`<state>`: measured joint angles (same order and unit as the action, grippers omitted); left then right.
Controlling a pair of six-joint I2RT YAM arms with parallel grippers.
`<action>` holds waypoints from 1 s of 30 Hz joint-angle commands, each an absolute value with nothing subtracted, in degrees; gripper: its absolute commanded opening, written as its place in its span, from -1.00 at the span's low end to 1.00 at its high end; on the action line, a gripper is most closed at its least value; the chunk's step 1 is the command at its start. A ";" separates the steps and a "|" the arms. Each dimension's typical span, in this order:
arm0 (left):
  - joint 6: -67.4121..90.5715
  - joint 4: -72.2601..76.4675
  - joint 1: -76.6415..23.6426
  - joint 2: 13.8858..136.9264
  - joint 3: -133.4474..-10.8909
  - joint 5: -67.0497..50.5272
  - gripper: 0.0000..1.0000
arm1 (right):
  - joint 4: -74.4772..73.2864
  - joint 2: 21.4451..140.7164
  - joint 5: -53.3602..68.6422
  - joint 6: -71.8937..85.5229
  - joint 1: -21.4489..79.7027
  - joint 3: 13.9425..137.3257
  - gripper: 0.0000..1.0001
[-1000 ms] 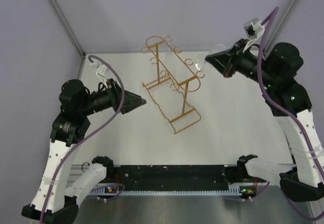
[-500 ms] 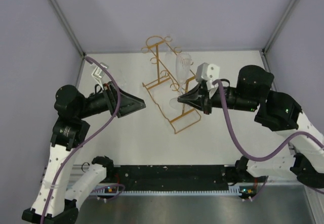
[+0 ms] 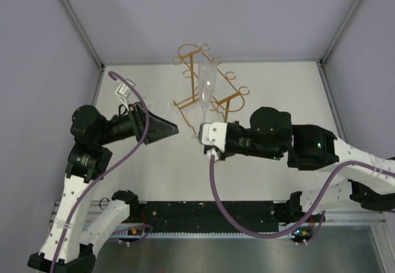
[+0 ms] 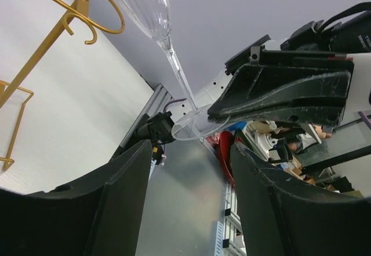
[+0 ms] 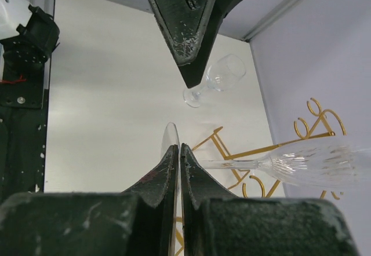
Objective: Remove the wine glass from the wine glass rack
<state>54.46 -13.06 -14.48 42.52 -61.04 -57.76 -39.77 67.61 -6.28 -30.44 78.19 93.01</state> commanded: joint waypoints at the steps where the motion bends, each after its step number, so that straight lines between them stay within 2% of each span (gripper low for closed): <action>1: 55.20 -8.70 -14.41 42.63 -60.30 -59.06 0.27 | -35.51 68.81 -13.53 -36.12 81.82 92.64 -1.00; 10: 53.97 -7.73 -14.41 44.03 -59.42 -59.06 0.29 | -34.19 72.77 -14.77 -38.32 86.30 94.83 -1.00; 25: 51.59 -8.61 -14.41 43.68 -58.97 -57.75 0.29 | -31.20 78.22 -12.83 -39.81 87.27 97.82 -1.00; 30: 51.07 -8.96 -14.41 43.68 -58.71 -57.74 0.23 | -30.06 78.92 -13.27 -40.25 87.28 98.35 -1.00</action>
